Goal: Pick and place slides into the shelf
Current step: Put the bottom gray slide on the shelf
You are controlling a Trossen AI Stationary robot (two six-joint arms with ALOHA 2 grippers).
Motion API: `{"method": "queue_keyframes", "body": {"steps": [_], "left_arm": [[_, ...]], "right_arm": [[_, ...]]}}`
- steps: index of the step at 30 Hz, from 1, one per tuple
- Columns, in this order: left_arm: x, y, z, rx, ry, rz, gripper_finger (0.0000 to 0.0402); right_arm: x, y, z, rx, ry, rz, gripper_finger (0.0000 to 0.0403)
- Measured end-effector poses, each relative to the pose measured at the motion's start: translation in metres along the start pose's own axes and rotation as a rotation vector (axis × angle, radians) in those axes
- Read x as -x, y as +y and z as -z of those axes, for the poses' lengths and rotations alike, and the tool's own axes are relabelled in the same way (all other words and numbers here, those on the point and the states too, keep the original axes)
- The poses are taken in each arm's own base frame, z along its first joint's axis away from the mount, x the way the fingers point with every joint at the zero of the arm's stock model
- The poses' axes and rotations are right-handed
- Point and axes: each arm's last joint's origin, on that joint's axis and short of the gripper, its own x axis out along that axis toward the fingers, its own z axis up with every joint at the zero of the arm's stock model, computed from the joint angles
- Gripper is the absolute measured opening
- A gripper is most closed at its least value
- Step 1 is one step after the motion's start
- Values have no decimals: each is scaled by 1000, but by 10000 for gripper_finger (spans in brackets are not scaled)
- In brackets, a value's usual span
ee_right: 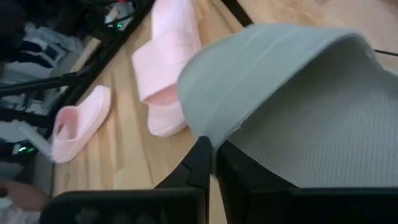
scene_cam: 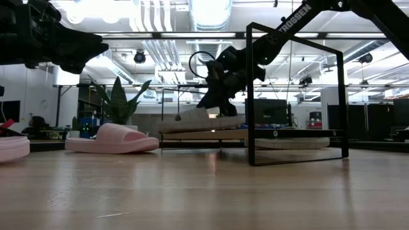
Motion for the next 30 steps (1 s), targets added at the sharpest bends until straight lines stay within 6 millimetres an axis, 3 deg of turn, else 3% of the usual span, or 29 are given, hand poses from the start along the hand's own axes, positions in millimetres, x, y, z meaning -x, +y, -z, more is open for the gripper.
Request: {"method": "queue_keyframes", "body": {"steps": [8, 30], "left_arm": [[0, 0, 0, 0, 0, 0, 160], [0, 0, 0, 0, 0, 0, 160]], "right_arm": [[5, 9, -13, 70, -27, -17, 11], [6, 8, -8, 275, 20, -27, 10]]}}
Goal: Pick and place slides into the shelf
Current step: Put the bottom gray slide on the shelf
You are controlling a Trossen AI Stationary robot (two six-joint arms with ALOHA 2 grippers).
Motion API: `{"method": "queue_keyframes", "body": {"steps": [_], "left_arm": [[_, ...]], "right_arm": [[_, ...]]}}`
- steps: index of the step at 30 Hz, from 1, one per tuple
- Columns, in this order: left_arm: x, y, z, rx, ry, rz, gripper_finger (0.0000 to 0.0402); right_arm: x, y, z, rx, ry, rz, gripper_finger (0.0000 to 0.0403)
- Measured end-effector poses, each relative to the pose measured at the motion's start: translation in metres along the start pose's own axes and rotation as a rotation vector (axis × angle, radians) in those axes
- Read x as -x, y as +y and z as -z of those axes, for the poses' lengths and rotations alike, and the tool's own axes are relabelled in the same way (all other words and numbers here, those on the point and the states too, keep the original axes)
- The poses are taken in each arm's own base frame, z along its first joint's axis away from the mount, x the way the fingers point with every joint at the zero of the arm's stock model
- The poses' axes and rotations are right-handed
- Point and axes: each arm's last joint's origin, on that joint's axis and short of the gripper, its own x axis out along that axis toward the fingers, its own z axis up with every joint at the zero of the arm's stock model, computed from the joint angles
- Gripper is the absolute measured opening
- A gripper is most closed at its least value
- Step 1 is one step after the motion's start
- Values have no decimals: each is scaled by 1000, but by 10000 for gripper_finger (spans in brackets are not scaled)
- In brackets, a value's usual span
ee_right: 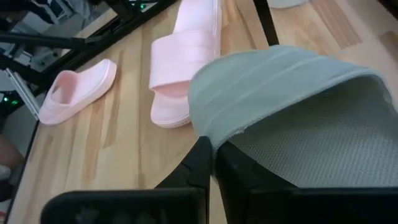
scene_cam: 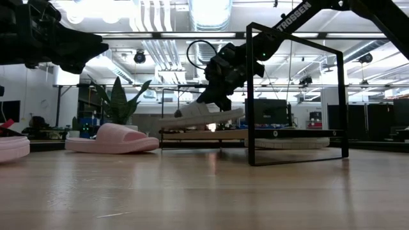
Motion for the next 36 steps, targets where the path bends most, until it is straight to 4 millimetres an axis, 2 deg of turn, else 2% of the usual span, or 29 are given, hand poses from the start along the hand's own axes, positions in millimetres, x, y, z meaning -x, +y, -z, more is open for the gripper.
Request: {"method": "queue_keyframes", "body": {"steps": [20, 36], "left_arm": [[0, 0, 0, 0, 0, 0, 160], [0, 0, 0, 0, 0, 0, 160]], "right_arm": [[0, 0, -2, 134, -16, -1, 11], [-1, -1, -3, 149, -40, 9, 13]]}}
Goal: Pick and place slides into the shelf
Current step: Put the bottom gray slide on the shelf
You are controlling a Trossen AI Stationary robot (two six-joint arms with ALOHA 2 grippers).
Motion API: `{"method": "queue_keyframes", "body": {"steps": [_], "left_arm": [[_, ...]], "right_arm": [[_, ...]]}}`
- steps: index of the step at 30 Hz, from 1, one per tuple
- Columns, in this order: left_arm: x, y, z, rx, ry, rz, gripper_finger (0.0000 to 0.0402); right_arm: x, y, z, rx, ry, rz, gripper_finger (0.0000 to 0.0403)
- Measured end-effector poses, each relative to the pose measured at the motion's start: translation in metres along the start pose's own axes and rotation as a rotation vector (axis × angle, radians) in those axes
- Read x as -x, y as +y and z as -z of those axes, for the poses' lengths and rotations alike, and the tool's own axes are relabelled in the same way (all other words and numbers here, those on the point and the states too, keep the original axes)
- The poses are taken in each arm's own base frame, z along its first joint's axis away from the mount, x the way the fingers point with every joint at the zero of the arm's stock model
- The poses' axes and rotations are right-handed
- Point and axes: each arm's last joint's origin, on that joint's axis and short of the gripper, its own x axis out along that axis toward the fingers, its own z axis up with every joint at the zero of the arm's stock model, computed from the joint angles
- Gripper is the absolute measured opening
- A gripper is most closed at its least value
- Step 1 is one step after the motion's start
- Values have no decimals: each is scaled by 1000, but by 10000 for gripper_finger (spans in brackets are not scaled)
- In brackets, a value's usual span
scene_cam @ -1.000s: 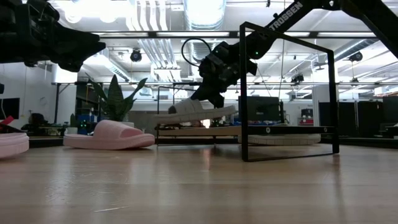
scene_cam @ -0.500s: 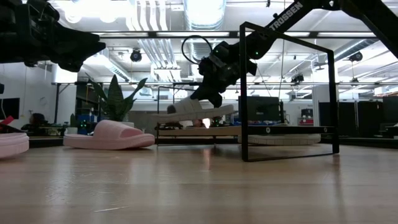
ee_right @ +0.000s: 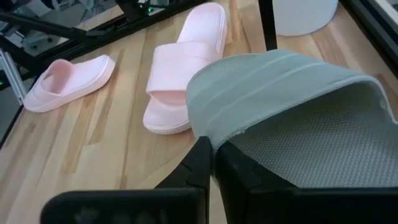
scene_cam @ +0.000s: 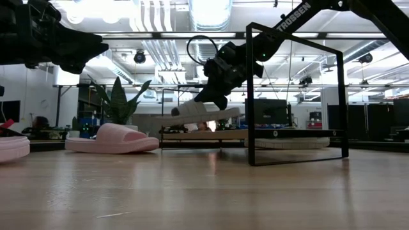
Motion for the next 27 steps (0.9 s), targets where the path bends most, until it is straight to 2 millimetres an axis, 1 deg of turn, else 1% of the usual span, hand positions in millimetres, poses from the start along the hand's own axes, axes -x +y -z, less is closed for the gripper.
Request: {"method": "queue_keyframes", "body": {"steps": [7, 20, 27], "left_arm": [[0, 0, 0, 0, 0, 0, 160], [0, 0, 0, 0, 0, 0, 160], [0, 0, 0, 0, 1, 0, 160]], "right_arm": [[0, 0, -2, -13, -13, 12, 46], [0, -1, -1, -21, -9, 27, 131], [0, -1, 2, -44, 21, 27, 162]]}}
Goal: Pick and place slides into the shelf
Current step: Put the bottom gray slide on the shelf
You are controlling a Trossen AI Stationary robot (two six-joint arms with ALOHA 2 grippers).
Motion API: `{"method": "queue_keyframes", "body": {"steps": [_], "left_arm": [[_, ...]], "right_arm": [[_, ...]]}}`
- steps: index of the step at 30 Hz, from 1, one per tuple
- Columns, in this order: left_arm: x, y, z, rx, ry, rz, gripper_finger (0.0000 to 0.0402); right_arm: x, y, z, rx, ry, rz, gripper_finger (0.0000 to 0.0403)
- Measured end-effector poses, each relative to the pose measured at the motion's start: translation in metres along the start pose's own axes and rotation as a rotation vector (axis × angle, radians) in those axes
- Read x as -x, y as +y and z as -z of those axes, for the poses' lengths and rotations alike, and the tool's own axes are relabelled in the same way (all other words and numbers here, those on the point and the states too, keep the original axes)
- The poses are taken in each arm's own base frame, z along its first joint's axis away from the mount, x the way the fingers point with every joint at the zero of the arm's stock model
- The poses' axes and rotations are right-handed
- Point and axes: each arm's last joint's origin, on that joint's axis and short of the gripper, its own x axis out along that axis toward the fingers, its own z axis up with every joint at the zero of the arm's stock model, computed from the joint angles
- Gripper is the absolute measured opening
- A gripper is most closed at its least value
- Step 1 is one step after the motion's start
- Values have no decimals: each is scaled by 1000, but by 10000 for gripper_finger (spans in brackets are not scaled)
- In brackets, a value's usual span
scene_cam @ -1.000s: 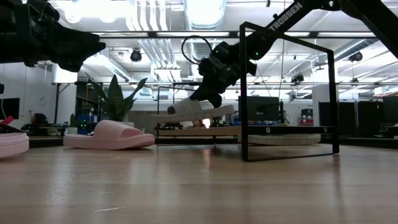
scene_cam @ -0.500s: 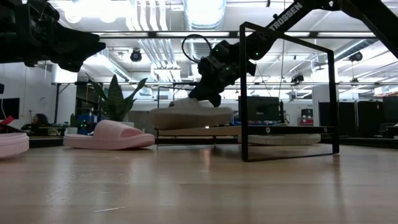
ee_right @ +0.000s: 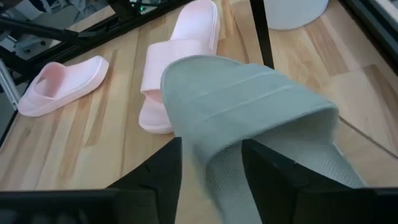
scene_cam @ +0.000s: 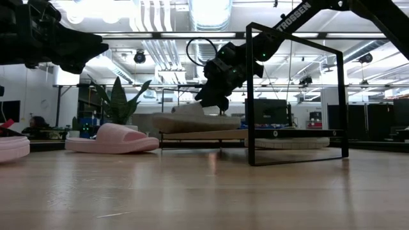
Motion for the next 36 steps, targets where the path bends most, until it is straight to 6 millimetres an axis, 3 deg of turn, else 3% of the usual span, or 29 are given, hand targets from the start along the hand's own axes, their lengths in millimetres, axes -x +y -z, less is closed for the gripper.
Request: {"method": "queue_keyframes", "body": {"steps": [12, 17, 22, 29, 36], "left_arm": [[0, 0, 1, -1, 8, 1, 160], [0, 0, 1, -1, 8, 1, 160], [0, 0, 1, -1, 8, 0, 160], [0, 0, 1, -1, 8, 1, 160], [0, 0, 1, -1, 8, 0, 160]], "right_arm": [[5, 4, 0, 12, 26, 15, 179], [16, 20, -5, 155, 54, 1, 173], [12, 41, 6, 324, 218, 56, 161], [2, 51, 18, 366, 360, 125, 116], [3, 51, 23, 364, 398, 114, 24]]}}
